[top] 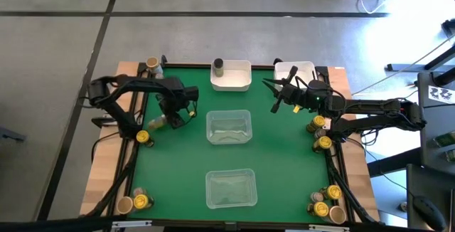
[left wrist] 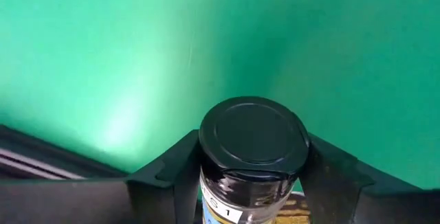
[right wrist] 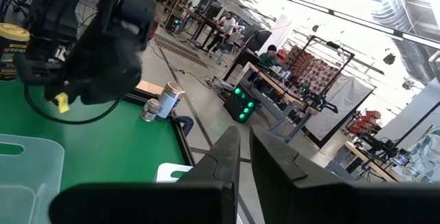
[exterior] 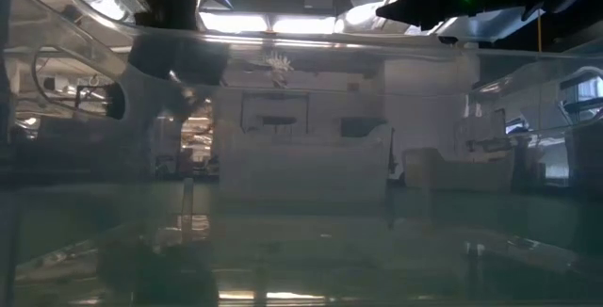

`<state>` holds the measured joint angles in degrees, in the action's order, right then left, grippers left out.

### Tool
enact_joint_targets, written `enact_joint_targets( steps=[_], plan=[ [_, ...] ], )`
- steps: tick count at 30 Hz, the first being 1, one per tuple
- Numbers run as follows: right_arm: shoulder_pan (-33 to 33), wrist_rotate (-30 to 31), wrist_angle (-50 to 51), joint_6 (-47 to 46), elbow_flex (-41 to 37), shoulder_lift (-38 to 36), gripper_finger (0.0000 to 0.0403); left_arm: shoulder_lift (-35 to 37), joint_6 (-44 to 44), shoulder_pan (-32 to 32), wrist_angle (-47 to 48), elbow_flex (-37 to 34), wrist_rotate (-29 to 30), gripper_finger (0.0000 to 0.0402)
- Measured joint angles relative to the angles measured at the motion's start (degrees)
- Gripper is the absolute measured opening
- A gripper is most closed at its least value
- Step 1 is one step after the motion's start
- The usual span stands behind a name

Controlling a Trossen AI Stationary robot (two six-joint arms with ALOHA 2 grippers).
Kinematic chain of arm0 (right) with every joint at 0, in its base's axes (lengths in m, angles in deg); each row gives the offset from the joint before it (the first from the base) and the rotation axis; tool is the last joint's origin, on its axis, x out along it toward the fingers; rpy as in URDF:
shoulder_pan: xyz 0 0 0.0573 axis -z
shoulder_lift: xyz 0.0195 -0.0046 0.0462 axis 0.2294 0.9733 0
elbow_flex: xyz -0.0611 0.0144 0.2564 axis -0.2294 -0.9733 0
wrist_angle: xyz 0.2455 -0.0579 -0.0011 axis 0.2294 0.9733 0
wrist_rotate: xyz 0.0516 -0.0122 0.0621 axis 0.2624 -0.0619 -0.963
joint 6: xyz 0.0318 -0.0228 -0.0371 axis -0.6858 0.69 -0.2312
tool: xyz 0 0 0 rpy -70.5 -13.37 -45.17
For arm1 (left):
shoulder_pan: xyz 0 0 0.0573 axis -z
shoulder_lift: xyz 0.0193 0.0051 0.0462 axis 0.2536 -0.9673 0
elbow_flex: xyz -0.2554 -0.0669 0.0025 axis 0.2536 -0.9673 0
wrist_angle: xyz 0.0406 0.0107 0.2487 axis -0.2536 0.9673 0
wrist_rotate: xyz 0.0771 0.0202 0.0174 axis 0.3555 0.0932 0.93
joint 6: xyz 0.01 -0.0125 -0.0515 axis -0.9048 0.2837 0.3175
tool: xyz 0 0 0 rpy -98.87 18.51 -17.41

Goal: Sort spices by type
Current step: Put the middle left black seasoning bottle into the top middle white bin

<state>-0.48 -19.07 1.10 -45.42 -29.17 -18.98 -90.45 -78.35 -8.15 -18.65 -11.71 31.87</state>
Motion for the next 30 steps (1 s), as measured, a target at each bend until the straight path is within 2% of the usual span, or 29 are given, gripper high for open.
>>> enact_joint_targets(
  steps=[6,12,20,30],
  plan=[
    [0.0,0.0,0.0,0.0,0.0,0.0,0.0037,3.0,-1.4,0.1,-0.3,10.3,2.3,0.0191],
    [0.0,0.0,0.1,0.0,0.0,0.0,0.0037,5.1,-5.9,0.1,-10.4,17.4,4.5,0.019],
    [0.0,0.0,0.1,0.0,0.0,0.0,0.0037,5.3,-15.9,-2.1,-28.8,19.0,6.1,0.0194],
    [0.0,0.0,0.1,0.0,0.0,0.0,0.0037,4.8,-21.4,-5.0,-47.7,19.0,4.8,0.0197]
  ],
)
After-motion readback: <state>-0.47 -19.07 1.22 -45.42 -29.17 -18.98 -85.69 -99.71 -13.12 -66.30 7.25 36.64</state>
